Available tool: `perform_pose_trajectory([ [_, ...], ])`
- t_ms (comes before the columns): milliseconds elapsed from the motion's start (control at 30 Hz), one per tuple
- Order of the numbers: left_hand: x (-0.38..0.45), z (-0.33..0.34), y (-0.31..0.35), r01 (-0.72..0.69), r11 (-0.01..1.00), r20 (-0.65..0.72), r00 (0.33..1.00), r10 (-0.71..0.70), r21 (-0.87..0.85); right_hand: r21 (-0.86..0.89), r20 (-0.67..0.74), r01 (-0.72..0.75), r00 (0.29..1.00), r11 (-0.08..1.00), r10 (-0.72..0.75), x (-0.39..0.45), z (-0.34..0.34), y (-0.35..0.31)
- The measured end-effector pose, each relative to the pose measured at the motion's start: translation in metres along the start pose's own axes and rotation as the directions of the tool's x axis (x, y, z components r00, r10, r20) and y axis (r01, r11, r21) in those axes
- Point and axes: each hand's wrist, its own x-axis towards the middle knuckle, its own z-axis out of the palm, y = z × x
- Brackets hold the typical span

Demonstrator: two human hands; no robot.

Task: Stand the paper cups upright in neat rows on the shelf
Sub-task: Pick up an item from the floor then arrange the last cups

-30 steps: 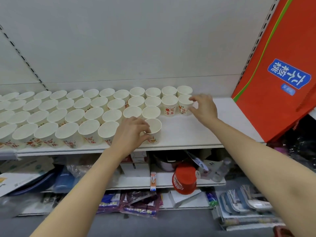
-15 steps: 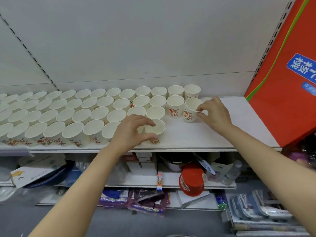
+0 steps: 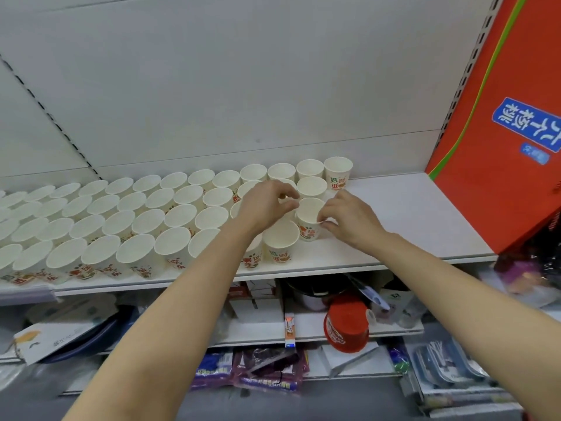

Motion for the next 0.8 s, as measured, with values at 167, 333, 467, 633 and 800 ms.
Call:
perform_pose_trajectory([
  [167, 0.009, 0.004, -0.001, -0.13, 0.99, 0.123, 0.985, 0.122, 0.059, 0.059, 0.018, -0.013, 1.0, 0.998, 0.012, 0.004, -0.005, 0.001],
  [333, 0.01, 0.007, -0.004, -0.219, 0.97, 0.136, 0.969, 0.204, 0.106, 0.233, -0.134, -0.143, 0.975, 0.962, 0.177, 0.013, -0.018, 0.031],
  [467, 0.009, 0.013, -0.008, -0.248, 0.962, 0.12, 0.965, 0.234, 0.113, 0.171, -0.123, -0.329, 0.928, 0.929, 0.352, 0.042, -0.023, 0.074],
  [633, 0.007, 0.023, -0.013, -0.234, 0.961, 0.077, 0.971, 0.225, 0.144, 0.07, -0.024, -0.356, 0.933, 0.932, 0.359, 0.074, -0.013, 0.095],
  [800, 0.003, 0.026, -0.009, -0.187, 0.971, 0.053, 0.982, 0.181, 0.146, -0.051, 0.087, -0.327, 0.94, 0.944, 0.331, 0.093, 0.0, 0.101],
])
